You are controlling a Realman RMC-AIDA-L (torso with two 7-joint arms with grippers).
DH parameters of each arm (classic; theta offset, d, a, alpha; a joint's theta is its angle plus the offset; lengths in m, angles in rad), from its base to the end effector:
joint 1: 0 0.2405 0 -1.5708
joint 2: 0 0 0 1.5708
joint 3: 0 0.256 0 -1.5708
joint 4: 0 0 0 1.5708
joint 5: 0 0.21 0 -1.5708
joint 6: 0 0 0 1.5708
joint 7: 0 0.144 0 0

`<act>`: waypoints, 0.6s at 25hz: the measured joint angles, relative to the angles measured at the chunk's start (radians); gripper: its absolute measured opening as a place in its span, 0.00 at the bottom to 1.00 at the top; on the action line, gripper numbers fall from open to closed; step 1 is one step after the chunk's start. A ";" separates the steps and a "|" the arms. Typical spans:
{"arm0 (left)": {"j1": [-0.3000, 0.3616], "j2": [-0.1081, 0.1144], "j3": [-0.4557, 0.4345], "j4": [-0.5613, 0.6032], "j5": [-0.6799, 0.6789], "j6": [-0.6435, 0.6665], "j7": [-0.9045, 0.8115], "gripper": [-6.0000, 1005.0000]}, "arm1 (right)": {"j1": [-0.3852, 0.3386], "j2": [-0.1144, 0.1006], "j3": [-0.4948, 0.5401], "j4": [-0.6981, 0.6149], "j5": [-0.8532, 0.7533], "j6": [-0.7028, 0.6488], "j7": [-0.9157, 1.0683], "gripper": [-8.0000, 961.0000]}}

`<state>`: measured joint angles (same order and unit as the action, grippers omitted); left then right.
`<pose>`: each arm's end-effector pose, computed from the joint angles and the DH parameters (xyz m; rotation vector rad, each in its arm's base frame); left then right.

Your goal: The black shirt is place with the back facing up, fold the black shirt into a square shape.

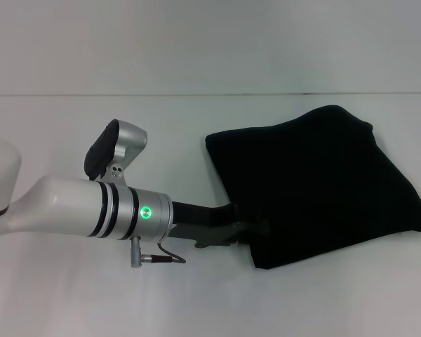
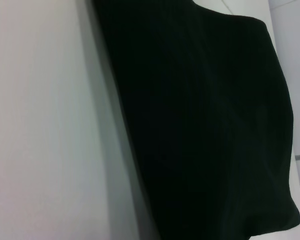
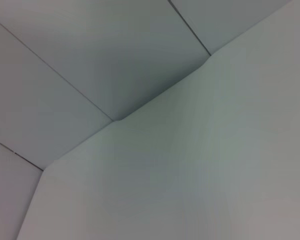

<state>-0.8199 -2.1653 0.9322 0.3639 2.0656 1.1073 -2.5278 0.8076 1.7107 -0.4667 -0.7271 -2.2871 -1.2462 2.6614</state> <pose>-0.2032 0.3644 -0.1141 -2.2352 -2.1103 -0.4368 0.2513 0.4629 0.2152 -1.7570 1.5936 0.7398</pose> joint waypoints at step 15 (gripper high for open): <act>-0.013 0.000 -0.006 0.005 -0.004 0.028 0.012 0.07 | -0.005 0.002 0.001 -0.001 0.000 0.007 -0.008 0.84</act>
<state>-0.8325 -2.1653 0.9260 0.3688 2.0619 1.1349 -2.5158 0.8027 1.7129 -0.4659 -0.7278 -2.2870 -1.2391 2.6532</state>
